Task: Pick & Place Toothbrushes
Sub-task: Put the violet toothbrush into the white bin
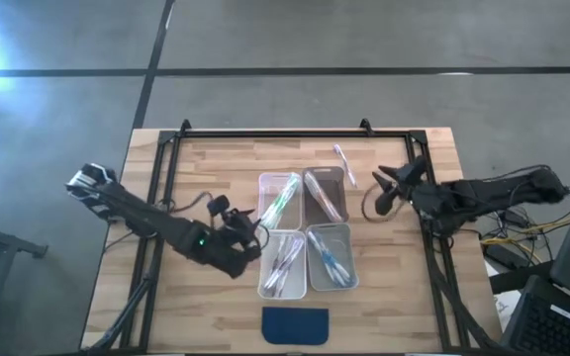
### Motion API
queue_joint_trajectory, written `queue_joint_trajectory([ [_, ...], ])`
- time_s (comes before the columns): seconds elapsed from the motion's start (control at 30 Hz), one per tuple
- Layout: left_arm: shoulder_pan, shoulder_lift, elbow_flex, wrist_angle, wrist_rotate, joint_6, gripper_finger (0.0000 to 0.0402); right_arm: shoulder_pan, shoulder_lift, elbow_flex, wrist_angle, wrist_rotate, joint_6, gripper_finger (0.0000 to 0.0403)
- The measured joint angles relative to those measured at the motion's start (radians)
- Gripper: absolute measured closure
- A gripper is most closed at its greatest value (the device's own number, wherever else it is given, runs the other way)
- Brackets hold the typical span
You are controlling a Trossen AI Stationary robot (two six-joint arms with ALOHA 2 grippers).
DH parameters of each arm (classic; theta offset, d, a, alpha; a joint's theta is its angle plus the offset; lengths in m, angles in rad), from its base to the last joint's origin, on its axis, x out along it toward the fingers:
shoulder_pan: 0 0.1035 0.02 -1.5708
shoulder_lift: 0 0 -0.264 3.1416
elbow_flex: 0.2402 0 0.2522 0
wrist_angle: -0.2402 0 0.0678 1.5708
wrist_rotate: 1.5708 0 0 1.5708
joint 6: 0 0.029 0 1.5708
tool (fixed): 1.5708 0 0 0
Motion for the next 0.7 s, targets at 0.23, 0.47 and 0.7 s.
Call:
queue_joint_trajectory([
  [0.23, 0.065, -0.205, -0.265, 0.511, 0.123, 0.373, 0.0287, -0.352, 0.074, 0.028, 0.007, -0.337, -0.008, 0.0270],
  [0.47, 0.100, -0.393, -0.423, 0.743, 0.133, 0.571, 0.0289, -0.689, 0.264, 0.099, 0.006, -0.652, -0.060, 0.0248],
  [0.7, 0.106, -0.502, -0.488, 0.882, 0.133, 0.766, 0.0290, -0.875, 0.528, 0.243, -0.010, -0.861, -0.112, 0.0227],
])
